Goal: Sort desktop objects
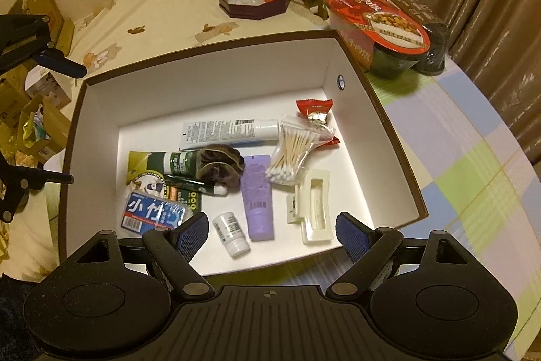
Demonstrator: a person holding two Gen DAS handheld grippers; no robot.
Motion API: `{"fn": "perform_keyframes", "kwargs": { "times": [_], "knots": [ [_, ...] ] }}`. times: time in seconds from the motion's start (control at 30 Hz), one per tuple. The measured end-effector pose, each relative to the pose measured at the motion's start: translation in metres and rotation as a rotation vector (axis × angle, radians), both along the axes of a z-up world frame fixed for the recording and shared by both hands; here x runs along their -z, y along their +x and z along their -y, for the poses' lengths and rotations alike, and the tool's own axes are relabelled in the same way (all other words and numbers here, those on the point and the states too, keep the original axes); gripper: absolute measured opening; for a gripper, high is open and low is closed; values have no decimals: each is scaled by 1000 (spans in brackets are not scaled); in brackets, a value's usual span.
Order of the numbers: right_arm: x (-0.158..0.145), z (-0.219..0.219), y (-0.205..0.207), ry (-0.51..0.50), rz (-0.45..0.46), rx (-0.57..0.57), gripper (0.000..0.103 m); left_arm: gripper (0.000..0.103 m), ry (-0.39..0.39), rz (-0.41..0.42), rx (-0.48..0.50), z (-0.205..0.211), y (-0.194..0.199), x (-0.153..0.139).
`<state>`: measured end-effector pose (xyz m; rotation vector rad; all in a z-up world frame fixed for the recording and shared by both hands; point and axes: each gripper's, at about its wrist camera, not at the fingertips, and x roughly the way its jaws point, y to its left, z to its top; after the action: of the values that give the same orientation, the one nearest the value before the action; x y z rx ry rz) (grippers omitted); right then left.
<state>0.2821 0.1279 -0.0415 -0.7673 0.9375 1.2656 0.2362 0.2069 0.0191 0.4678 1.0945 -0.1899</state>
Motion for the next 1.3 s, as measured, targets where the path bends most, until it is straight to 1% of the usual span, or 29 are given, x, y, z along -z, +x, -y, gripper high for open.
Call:
{"fn": "perform_keyframes", "kwargs": {
  "times": [0.67,0.97,1.3],
  "knots": [
    [-31,53,-27,75,34,4,85,90,22,76,-45,47,-45,-27],
    [-38,72,-35,117,7,6,85,91,28,115,-93,62,-61,-33],
    [-43,92,-38,150,-24,40,85,91,-7,141,-174,71,-73,-35]
  ]
}}
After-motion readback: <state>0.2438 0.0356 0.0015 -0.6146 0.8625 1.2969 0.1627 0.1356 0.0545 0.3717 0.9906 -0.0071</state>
